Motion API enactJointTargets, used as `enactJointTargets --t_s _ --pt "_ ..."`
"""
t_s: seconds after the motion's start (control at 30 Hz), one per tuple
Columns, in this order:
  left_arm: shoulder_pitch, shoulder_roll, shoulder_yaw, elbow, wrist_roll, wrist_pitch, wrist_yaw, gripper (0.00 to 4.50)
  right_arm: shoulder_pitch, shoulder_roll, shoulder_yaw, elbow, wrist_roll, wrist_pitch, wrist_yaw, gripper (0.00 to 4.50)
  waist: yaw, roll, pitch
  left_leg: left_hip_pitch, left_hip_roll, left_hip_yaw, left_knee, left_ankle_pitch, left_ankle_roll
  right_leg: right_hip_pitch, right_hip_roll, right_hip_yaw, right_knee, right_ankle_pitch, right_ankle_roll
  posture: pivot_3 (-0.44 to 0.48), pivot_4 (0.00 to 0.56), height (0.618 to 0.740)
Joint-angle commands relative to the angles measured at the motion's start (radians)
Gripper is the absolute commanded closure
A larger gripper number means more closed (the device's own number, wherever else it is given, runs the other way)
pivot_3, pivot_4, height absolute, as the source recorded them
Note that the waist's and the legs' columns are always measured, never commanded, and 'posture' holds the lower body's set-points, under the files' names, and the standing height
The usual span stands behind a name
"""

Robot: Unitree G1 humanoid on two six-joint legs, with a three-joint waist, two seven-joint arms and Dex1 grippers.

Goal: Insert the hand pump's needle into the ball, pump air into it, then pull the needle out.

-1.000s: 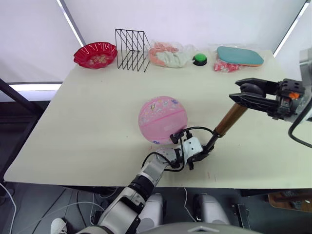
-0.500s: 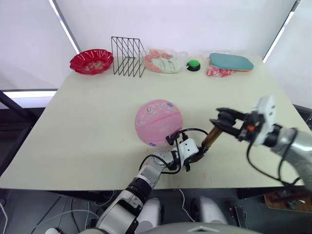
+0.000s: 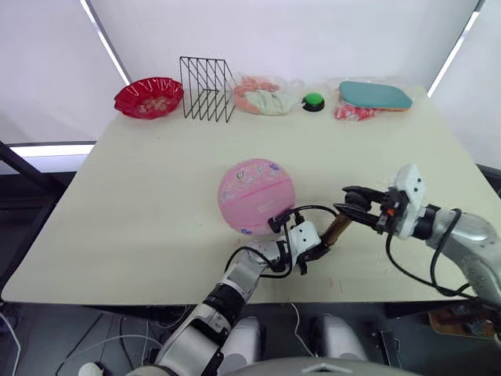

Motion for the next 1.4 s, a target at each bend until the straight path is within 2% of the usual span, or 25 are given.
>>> enactJointTargets --t_s 0.03,0.17,0.23,0.47,0.67,0.73,0.8,0.87,0.97,1.1,1.23,1.33,1.4 --pt "0.032 0.028 -0.008 0.119 0.038 0.052 0.015 3.55 -0.108 -0.061 -0.181 -0.105 0.229 0.115 -0.051 2.82 0.009 0.000 0.000 -0.005 -0.001 0.001 0.001 0.000 0.000 -0.005 0.000 0.000 0.000 0.001 0.001 0.000 0.150 0.740" --pt "0.022 0.018 -0.010 0.151 0.037 0.037 0.014 3.55 -0.222 -0.187 -0.319 -0.086 0.434 0.243 -0.116 2.82 0.014 -0.005 0.003 -0.011 -0.002 0.001 0.002 0.000 0.000 -0.009 0.001 -0.003 0.000 0.001 0.000 0.000 0.150 0.740" --pt "0.018 0.014 -0.010 0.160 0.036 0.034 0.015 3.55 -0.245 -0.227 -0.361 -0.070 0.504 0.279 -0.131 2.82 0.014 0.000 0.007 -0.014 -0.002 0.001 0.004 0.000 0.000 -0.010 0.000 -0.003 0.000 0.002 -0.002 0.000 0.150 0.740" --pt "0.019 0.014 -0.012 0.166 0.037 0.020 0.010 3.55 -0.182 -0.239 -0.339 -0.099 0.523 0.318 -0.177 2.82 0.012 -0.002 0.009 -0.021 -0.002 0.000 0.012 0.000 0.002 -0.012 0.000 -0.005 0.000 0.004 -0.003 0.000 0.150 0.740" --pt "0.031 0.023 -0.008 0.137 0.037 0.034 0.012 3.55 -0.049 -0.102 -0.184 -0.151 0.355 0.223 -0.178 2.82 0.008 -0.008 0.001 -0.017 -0.002 0.000 0.012 -0.001 0.002 -0.010 0.001 -0.005 0.000 0.004 -0.003 0.000 0.150 0.740" --pt "0.035 0.024 -0.007 0.126 0.037 0.041 0.013 3.55 0.022 -0.090 -0.042 -0.154 0.167 0.128 -0.122 2.82 0.004 -0.012 -0.003 -0.014 -0.001 0.002 0.010 -0.001 0.001 -0.008 0.002 -0.004 0.000 0.004 -0.003 0.000 0.150 0.740" --pt "0.040 0.023 -0.005 0.114 0.034 0.049 0.016 3.55 0.070 -0.034 0.075 -0.104 0.012 0.025 -0.093 2.82 0.000 -0.014 -0.006 -0.008 0.001 0.003 0.009 -0.001 0.001 -0.004 0.003 -0.004 0.000 0.004 -0.003 0.000 0.150 0.740" --pt "0.043 0.022 -0.006 0.102 0.034 0.057 0.018 3.55 0.098 0.047 0.119 -0.042 -0.039 -0.024 -0.098 2.82 -0.005 -0.015 -0.007 -0.006 0.003 0.003 0.007 -0.001 0.001 0.000 0.003 -0.005 0.000 0.003 -0.003 0.000 0.150 0.740" --pt "0.050 0.024 -0.004 0.081 0.032 0.072 0.021 3.55 0.179 0.114 0.242 0.072 -0.206 -0.161 -0.043 2.82 -0.013 -0.018 -0.014 -0.001 0.004 0.001 0.004 -0.001 0.001 0.005 0.003 -0.005 0.000 0.001 -0.006 0.000 0.150 0.740" --pt "0.056 0.027 0.007 0.066 0.024 0.091 0.024 3.55 0.223 0.165 0.293 0.170 -0.316 -0.276 0.011 2.82 -0.020 -0.016 -0.020 0.009 0.004 0.001 -0.004 -0.001 0.001 0.011 0.002 0.000 0.000 -0.002 -0.002 0.000 0.150 0.740" --pt "0.056 0.029 0.010 0.063 0.025 0.095 0.023 3.55 0.183 0.148 0.238 0.121 -0.318 -0.288 0.040 2.82 -0.019 -0.016 -0.021 0.010 0.004 0.001 -0.004 -0.001 0.001 0.010 0.003 0.000 0.000 -0.003 -0.002 0.000 0.150 0.740" --pt "0.049 0.031 0.016 0.076 0.025 0.089 0.027 3.55 0.089 0.126 0.107 0.040 -0.176 -0.195 0.022 2.82 -0.018 -0.012 -0.015 0.009 0.004 0.001 -0.004 -0.001 0.001 0.009 0.003 0.000 0.000 -0.002 -0.002 0.000 0.150 0.740" --pt "0.045 0.033 0.016 0.085 0.024 0.085 0.025 3.55 0.026 0.062 0.031 -0.020 -0.087 -0.114 0.036 2.82 -0.013 -0.006 -0.007 0.009 0.003 0.000 -0.003 -0.001 0.001 0.007 0.002 0.000 0.000 -0.002 -0.002 0.000 0.150 0.740"
